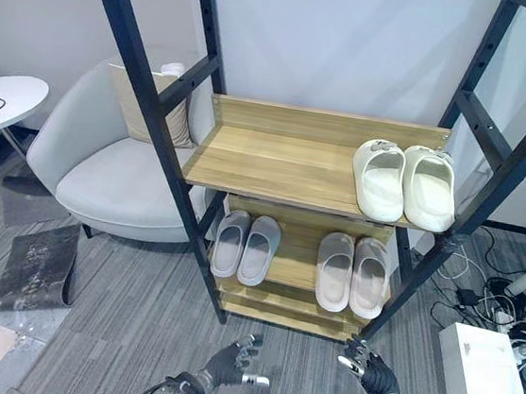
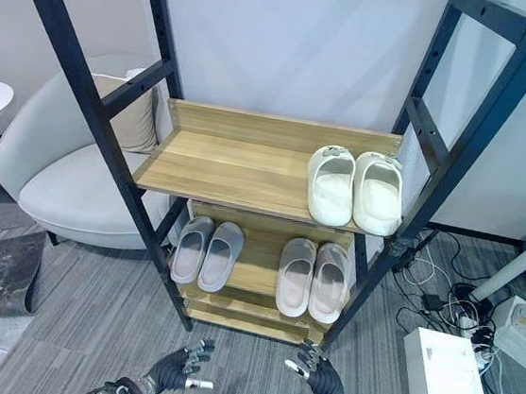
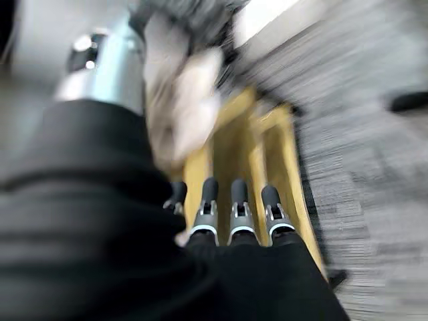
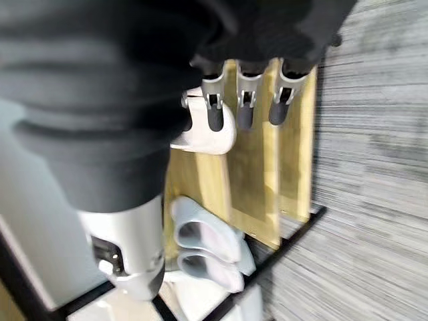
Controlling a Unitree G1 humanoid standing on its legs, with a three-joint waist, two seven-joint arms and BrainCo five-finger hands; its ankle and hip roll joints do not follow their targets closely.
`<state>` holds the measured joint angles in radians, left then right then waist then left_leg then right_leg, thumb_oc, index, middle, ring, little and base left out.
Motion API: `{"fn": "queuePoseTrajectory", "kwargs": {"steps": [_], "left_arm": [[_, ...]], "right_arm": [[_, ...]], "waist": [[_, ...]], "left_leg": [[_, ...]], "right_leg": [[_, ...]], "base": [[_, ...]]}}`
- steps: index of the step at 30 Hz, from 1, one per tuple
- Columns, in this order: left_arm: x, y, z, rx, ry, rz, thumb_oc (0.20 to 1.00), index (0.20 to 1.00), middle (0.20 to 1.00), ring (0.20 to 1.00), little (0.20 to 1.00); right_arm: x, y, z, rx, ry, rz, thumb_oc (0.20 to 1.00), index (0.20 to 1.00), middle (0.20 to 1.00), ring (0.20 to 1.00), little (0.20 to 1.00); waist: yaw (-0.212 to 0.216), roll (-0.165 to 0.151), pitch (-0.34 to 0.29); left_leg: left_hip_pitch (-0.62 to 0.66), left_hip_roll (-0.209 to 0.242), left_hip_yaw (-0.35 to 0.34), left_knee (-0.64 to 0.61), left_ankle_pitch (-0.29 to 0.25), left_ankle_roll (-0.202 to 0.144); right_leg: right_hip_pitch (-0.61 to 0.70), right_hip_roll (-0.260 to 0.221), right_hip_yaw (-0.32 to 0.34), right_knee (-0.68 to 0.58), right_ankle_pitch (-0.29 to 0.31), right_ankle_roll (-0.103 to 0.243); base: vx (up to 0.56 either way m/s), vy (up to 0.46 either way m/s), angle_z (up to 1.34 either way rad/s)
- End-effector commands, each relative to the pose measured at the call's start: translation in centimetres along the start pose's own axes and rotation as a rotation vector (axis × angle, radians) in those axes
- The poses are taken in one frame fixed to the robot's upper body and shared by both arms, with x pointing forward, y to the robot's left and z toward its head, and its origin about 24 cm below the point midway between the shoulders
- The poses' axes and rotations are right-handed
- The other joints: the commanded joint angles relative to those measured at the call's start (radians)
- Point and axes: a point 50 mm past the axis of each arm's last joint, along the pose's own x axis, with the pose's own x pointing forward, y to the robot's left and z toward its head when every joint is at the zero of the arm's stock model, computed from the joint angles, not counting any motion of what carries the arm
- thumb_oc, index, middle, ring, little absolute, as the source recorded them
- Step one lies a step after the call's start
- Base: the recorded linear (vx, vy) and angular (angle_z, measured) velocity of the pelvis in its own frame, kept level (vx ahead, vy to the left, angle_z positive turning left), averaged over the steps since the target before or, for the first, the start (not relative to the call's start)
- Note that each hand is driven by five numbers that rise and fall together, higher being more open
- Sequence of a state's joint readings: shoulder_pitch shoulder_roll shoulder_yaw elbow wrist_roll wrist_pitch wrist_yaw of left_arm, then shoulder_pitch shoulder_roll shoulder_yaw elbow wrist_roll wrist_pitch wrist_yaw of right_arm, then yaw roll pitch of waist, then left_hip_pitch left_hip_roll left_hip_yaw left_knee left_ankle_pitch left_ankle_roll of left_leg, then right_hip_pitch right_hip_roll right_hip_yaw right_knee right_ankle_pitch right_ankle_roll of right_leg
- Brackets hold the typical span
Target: Arrange the slippers neatly on the shoe rack.
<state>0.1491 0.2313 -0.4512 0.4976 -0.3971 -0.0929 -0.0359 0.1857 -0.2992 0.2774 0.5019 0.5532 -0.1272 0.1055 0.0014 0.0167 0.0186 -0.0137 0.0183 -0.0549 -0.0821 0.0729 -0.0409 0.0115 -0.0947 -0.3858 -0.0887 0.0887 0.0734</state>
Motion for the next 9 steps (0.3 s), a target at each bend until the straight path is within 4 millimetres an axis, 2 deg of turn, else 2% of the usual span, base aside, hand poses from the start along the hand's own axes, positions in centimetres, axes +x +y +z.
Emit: {"fn": "queuePoseTrajectory", "kwargs": {"steps": [1,3,5,9], "left_arm": [[0.9,2.3,3.9,-0.077,-0.15,0.096,1.0,1.0,1.0,1.0,1.0],[0.9,2.6,3.8,-0.1,-0.145,0.118,1.0,1.0,1.0,1.0,1.0],[0.7,3.6,3.7,-0.13,-0.151,0.179,1.0,1.0,1.0,1.0,1.0],[0.6,4.2,3.8,-0.138,-0.163,0.224,1.0,1.0,1.0,1.0,1.0]], "right_arm": [[1.3,1.5,3.3,0.001,-0.149,0.038,1.0,1.0,1.0,1.0,1.0],[1.3,1.7,3.4,-0.014,-0.15,0.042,1.0,1.0,1.0,1.0,1.0],[1.6,1.2,3.8,-0.141,-0.145,0.012,1.0,1.0,1.0,1.0,1.0],[1.5,0.4,4.1,-0.178,-0.153,-0.043,1.0,1.0,1.0,1.0,1.0]], "waist": [[-0.003,-0.035,0.014],[-0.005,-0.035,0.014],[-0.015,-0.03,0.015],[-0.02,-0.028,0.015]], "left_leg": [[0.018,-0.029,-0.019,-0.002,-0.049,-0.006],[0.02,-0.029,-0.017,-0.002,-0.05,-0.005],[0.031,-0.028,-0.004,0.0,-0.056,-0.004],[0.04,-0.027,0.002,-0.001,-0.058,-0.003]], "right_leg": [[0.051,0.0,0.002,0.001,-0.101,0.048],[0.052,0.0,0.004,0.001,-0.101,0.048],[0.063,-0.001,0.012,0.001,-0.109,0.045],[0.072,-0.001,0.014,0.001,-0.114,0.044]], "base": [[0.0,0.0,0.0],[0.01,-0.003,-0.04],[0.01,-0.002,-0.02],[0.01,-0.001,-0.05]]}}
